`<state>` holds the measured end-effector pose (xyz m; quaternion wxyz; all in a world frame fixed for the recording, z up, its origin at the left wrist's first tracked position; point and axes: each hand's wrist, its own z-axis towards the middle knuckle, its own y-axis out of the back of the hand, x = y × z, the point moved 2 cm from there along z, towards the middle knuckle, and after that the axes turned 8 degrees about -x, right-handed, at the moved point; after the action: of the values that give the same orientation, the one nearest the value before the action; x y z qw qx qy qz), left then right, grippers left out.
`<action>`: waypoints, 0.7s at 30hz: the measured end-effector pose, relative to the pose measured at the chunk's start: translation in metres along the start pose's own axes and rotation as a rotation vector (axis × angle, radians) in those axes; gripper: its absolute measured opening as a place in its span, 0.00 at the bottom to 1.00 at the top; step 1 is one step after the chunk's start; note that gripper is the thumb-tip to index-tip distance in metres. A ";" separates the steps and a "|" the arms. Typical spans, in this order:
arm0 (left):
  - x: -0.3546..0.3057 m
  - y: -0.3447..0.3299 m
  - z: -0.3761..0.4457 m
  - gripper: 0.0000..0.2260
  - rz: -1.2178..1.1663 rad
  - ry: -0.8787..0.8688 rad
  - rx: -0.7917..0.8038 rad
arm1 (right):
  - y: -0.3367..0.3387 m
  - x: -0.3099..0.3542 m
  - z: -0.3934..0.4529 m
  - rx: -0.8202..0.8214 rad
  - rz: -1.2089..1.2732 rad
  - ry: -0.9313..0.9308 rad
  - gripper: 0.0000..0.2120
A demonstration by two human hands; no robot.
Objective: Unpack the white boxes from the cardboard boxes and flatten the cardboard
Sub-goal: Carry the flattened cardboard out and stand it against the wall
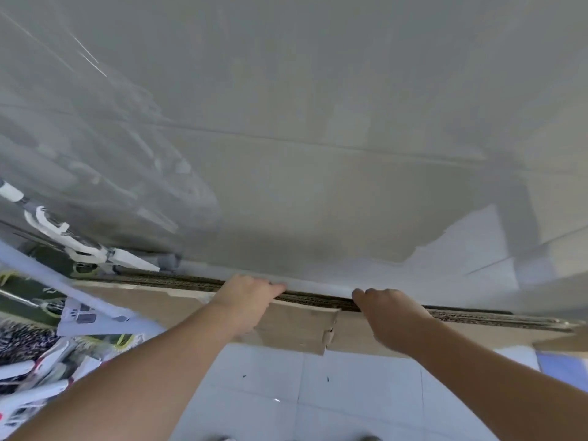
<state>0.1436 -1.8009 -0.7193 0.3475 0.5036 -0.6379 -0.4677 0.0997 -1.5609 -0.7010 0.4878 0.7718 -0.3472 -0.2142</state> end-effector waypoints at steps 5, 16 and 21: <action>0.021 -0.021 0.054 0.21 0.033 0.018 -0.082 | -0.021 -0.021 0.053 0.005 0.048 -0.074 0.17; 0.042 -0.027 0.119 0.20 0.095 0.059 -0.271 | -0.037 -0.075 0.106 -0.169 0.067 -0.167 0.18; 0.042 -0.025 0.123 0.16 0.126 0.050 -0.314 | -0.034 -0.080 0.104 -0.210 0.044 -0.169 0.16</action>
<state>0.0283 -1.8126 -0.7839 0.4662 0.4136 -0.5783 -0.5264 -0.0118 -1.5549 -0.7773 0.5396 0.6877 -0.3795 -0.3030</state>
